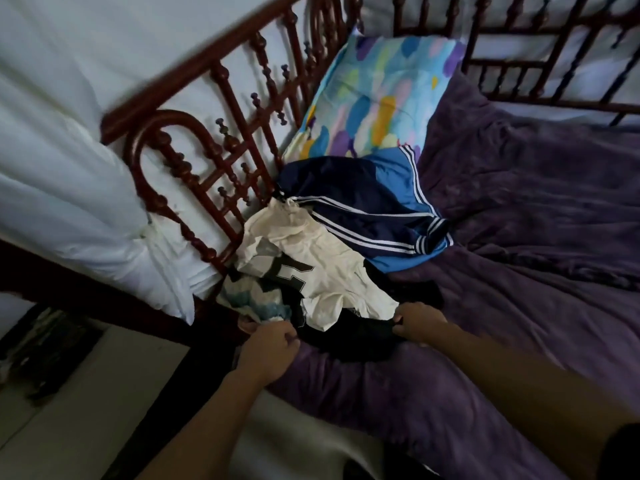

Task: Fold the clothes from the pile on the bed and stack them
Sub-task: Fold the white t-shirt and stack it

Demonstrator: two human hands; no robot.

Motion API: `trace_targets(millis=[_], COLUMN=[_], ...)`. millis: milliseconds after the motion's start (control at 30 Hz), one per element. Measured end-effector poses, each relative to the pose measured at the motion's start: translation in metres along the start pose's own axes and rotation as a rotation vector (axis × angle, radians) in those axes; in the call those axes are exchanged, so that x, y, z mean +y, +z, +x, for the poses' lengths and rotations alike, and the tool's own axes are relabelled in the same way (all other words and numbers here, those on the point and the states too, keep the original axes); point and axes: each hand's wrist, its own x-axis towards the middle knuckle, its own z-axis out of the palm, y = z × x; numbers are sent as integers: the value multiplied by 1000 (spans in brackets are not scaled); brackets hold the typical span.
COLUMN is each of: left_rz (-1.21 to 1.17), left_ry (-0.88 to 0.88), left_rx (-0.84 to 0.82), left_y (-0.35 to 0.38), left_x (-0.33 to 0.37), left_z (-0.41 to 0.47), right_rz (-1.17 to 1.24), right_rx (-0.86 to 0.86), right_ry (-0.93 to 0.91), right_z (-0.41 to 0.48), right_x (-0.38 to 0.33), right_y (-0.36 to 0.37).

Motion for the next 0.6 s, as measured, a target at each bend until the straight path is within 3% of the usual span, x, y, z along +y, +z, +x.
trace_targets(millis=[333, 467, 600], left_rz=[132, 269, 489], left_ry=[16, 223, 533], left_rx=[-177, -159, -129], left_y=[33, 58, 100], left_x=[-31, -3, 48], left_z=[125, 205, 283], right_rz=[277, 218, 403], right_rx=[-7, 104, 279], right_ry=[239, 245, 88], right_z=[153, 159, 128], right_x=[3, 7, 14], right_y=[36, 59, 71])
